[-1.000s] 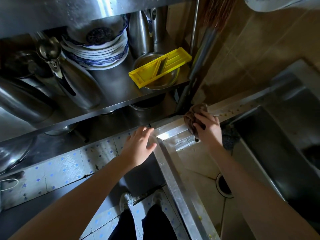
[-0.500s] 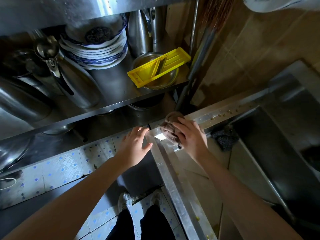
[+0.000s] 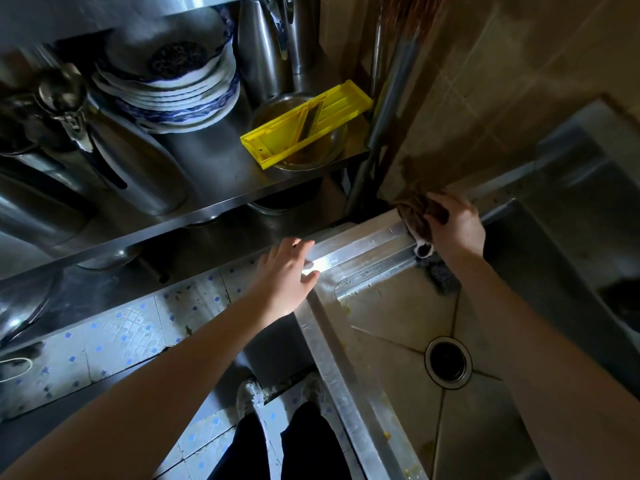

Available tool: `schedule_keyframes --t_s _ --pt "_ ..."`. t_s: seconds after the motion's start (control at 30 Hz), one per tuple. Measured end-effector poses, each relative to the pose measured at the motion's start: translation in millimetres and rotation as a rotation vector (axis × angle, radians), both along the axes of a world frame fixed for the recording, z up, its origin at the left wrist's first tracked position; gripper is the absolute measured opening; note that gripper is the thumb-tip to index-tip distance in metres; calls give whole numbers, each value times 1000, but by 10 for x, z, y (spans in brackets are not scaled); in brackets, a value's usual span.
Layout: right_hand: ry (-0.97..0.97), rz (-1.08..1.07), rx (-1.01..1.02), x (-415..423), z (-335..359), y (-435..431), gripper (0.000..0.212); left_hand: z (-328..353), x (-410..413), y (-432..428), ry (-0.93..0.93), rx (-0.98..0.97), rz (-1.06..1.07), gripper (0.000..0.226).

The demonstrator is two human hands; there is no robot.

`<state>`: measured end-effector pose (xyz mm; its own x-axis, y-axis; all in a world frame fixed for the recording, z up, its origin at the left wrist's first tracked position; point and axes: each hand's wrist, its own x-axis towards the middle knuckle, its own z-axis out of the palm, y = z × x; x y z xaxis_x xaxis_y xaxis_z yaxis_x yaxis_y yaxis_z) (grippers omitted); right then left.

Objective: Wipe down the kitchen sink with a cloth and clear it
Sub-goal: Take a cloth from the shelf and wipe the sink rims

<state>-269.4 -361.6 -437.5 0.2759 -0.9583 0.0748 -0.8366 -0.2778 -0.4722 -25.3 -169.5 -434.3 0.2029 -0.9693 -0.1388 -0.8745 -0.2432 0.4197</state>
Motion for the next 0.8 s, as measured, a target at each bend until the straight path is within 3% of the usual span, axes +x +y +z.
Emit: schedule_keyframes --t_s 0.23,0.5,0.8 --pt "-32 81 -15 194 -60 306 44 -10 -107 -158 -42 -26 -22 52" --pt "38 225 -218 329 -209 652 40 -4 -234 -393 -73 -78 -7 46" --pt "0 44 -132 -146 -254 -1 46 -16 -530 -945 -70 -68 -137 46"
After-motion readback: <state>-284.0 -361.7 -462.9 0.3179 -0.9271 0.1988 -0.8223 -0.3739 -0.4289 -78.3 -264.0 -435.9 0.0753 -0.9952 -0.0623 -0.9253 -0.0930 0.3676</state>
